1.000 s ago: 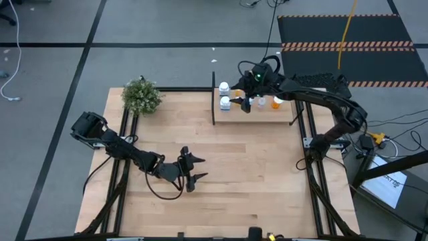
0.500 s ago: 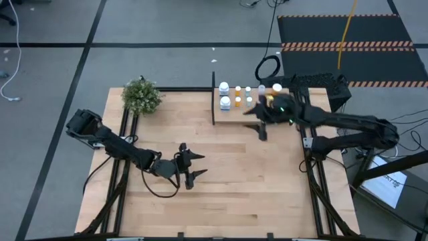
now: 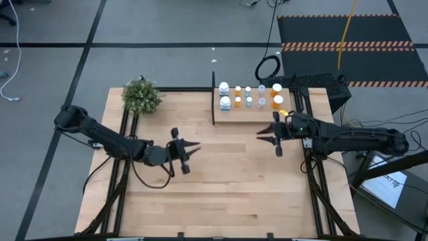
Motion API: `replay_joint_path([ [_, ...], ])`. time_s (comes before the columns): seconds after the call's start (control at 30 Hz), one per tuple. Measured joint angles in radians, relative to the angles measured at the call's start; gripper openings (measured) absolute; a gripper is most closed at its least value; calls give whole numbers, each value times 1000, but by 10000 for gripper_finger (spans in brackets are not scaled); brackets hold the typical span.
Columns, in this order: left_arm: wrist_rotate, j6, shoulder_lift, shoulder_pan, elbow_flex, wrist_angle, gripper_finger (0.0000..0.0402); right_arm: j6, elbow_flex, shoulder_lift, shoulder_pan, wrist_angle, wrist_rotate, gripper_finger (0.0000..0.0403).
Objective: Pick and place medicine bottles onto shelf by color
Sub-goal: Return to Home Position
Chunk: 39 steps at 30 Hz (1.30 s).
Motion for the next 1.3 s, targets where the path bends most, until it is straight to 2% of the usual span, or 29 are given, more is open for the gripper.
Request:
replay_joint_path([
  [0.13,21,-35,-36,56,-10,-111,23,9,-63,-64,0,-15,-15,35],
  [0.2,65,-35,-54,86,-42,-114,7,21,-102,-97,8,-11,-15,15],
  [0.3,108,-53,-87,119,-121,-48,14,18,-158,-145,21,4,-9,3],
  [0.4,129,-61,-128,128,-203,38,18,29,-193,-187,23,10,41,6],
  [0.6,149,-68,-268,120,-326,64,3,99,-237,-273,23,1,36,1],
  [0.87,209,-64,-431,120,-424,70,16,132,-295,-390,23,1,46,1],
  [1.0,245,-97,-496,120,-487,79,4,150,-339,-437,23,28,139,1],
  [1.3,254,-98,-562,120,-565,95,20,154,-374,-463,23,55,138,0],
])
